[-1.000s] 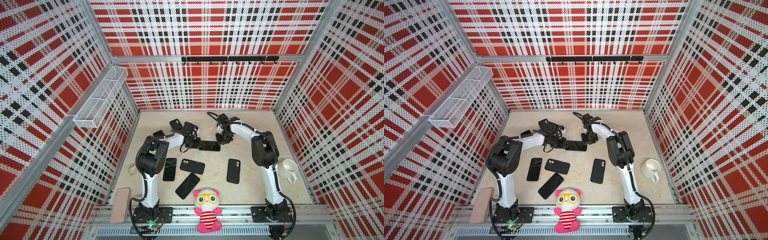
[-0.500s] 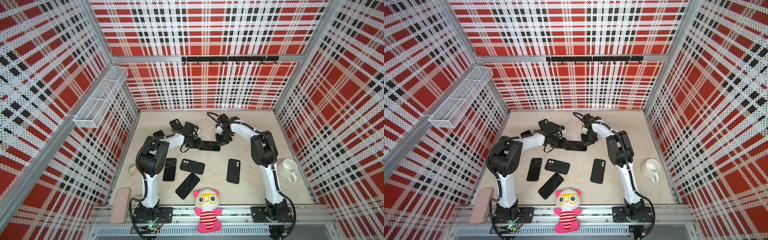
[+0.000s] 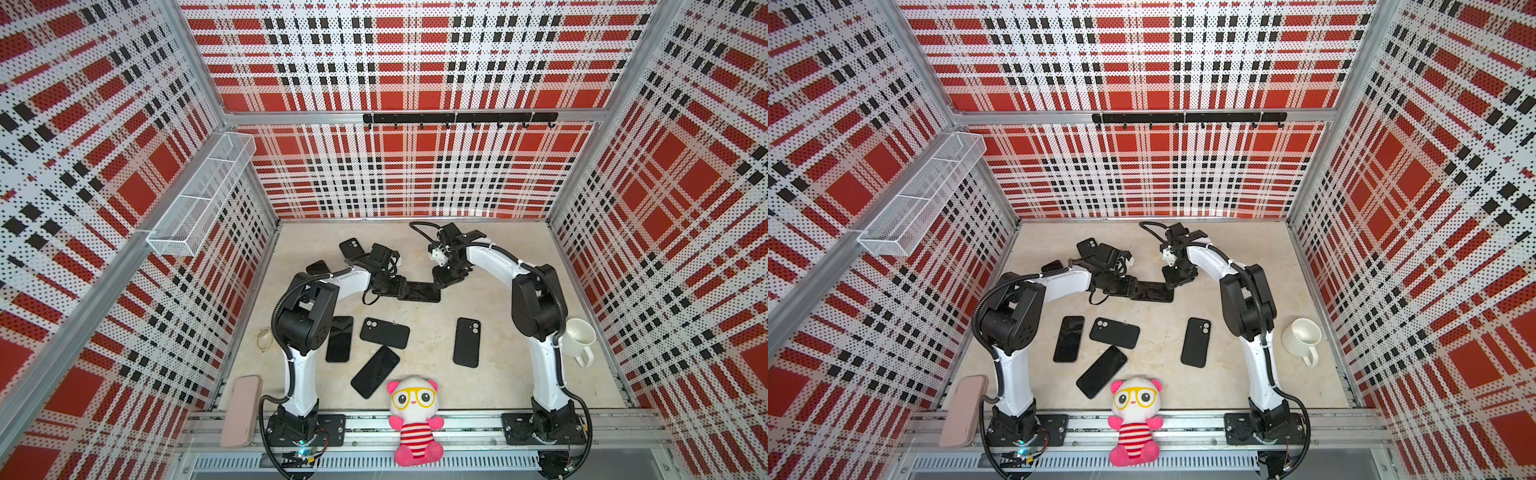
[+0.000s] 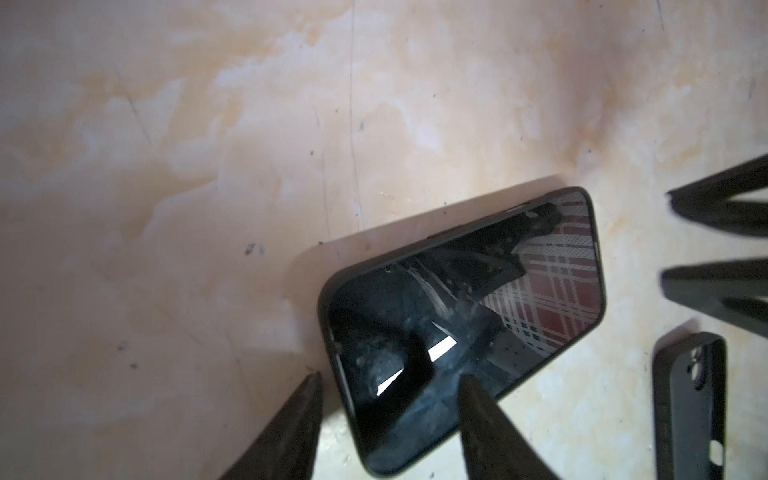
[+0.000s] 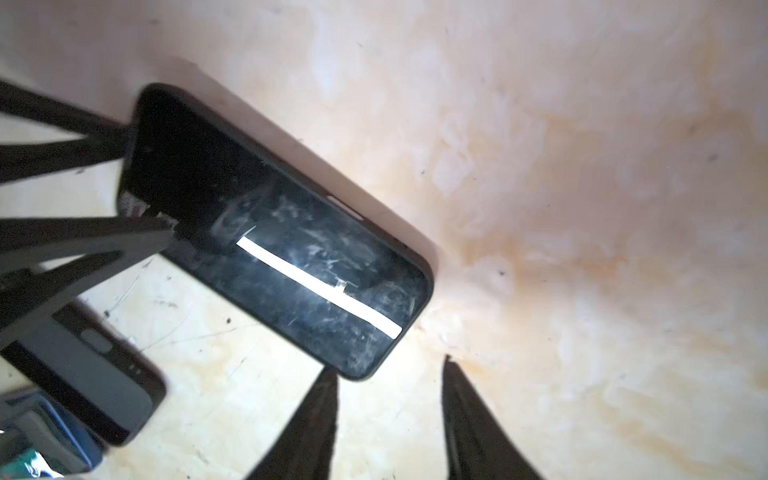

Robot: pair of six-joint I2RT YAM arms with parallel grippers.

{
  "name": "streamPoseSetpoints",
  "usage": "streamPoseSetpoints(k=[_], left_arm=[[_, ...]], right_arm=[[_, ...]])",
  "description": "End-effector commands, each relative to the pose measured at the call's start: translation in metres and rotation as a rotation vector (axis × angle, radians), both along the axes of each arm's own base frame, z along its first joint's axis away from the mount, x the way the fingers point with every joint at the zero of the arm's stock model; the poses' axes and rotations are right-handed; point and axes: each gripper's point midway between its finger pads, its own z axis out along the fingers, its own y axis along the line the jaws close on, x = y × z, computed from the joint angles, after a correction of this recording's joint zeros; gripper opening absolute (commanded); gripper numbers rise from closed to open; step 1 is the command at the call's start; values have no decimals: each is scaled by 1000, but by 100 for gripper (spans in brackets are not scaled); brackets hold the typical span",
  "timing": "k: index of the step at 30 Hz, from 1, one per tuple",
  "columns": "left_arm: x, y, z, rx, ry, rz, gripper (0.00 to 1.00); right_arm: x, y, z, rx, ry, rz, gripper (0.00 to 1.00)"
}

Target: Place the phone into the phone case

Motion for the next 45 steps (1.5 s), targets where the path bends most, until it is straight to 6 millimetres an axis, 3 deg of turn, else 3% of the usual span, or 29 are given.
streamPoseSetpoints(k=[1,3,7,16,23,34,40,45], left_arm=[[3,26,7,64,-12,52,66],[10,36,18,73,-43,82,72],[25,65,34,89,-86,157,82],[44,117,59,98,-144,277,88],[45,122,62,96,-149,286,88],[47,126,67,73,-153,295,88],[47,127,68,72,-154,296,87],[48,130,70,68,-158,303,87]], right_arm=[[-3,10,32,-17,-152,278,66],[-9,11,28,-36,-169,403,87],[-19,13,16,-103,-168,641,100],[-8,27,-10,-128,-228,933,100],[5,36,-35,-128,-214,954,100],[-2,44,-66,-98,-154,965,98],[-4,49,-75,-85,-121,952,88],[-1,51,-65,-111,-144,881,78]])
